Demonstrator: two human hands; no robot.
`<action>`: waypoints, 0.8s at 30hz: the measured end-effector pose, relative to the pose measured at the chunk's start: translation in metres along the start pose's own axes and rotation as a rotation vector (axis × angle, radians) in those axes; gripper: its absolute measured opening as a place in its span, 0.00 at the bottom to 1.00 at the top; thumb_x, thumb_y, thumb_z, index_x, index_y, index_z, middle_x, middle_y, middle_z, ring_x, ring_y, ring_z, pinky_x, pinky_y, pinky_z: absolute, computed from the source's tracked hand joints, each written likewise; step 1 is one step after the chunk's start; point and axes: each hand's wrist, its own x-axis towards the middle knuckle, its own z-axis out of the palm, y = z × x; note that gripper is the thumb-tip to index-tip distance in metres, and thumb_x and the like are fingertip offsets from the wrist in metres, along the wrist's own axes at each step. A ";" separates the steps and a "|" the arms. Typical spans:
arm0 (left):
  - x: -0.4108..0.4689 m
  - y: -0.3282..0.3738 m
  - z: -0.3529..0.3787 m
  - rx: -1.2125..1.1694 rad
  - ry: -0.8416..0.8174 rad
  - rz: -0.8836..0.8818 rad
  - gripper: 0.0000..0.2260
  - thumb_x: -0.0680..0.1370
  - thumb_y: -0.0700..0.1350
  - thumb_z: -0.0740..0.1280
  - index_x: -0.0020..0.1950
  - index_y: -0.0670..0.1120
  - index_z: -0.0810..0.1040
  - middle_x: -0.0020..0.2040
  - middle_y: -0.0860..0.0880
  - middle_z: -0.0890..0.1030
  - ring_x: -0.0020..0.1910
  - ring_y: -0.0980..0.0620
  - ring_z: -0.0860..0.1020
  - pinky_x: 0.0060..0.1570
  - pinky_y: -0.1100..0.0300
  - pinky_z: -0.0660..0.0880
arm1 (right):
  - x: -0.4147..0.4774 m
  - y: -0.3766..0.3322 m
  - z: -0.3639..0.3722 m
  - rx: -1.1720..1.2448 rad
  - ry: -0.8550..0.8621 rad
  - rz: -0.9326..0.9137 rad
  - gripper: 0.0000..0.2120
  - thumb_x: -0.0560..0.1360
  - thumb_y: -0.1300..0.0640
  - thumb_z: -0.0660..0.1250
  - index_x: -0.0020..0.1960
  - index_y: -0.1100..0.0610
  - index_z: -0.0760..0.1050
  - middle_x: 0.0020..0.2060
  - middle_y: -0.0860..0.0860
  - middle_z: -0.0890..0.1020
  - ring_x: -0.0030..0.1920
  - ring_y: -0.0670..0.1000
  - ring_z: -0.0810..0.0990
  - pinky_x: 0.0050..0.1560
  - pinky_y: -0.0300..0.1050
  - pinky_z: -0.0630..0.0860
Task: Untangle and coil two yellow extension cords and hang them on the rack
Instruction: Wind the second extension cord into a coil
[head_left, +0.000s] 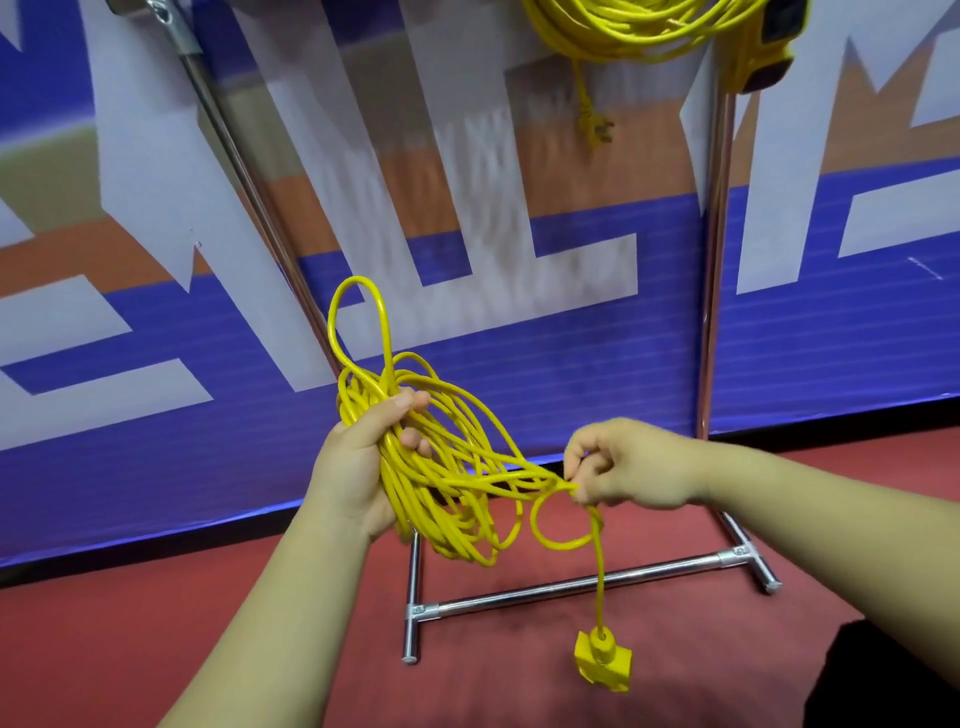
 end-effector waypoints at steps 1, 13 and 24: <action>0.002 -0.002 -0.002 0.032 0.025 -0.003 0.13 0.71 0.46 0.72 0.50 0.39 0.82 0.25 0.47 0.70 0.24 0.50 0.73 0.29 0.60 0.76 | -0.005 -0.007 -0.008 0.038 0.045 -0.008 0.10 0.73 0.69 0.72 0.50 0.59 0.76 0.36 0.57 0.84 0.36 0.53 0.77 0.41 0.48 0.75; -0.002 -0.044 0.031 0.169 0.075 -0.157 0.12 0.72 0.43 0.74 0.50 0.36 0.83 0.28 0.44 0.74 0.22 0.50 0.72 0.28 0.61 0.72 | -0.044 -0.080 -0.027 0.572 0.406 -0.170 0.09 0.74 0.67 0.71 0.47 0.55 0.76 0.43 0.57 0.87 0.45 0.53 0.84 0.41 0.48 0.82; -0.008 -0.062 0.065 0.151 0.036 -0.076 0.17 0.69 0.42 0.76 0.54 0.34 0.81 0.32 0.41 0.74 0.24 0.50 0.72 0.29 0.59 0.74 | -0.044 -0.077 -0.009 0.730 0.287 -0.097 0.10 0.73 0.68 0.72 0.44 0.55 0.75 0.44 0.57 0.84 0.49 0.55 0.84 0.46 0.51 0.84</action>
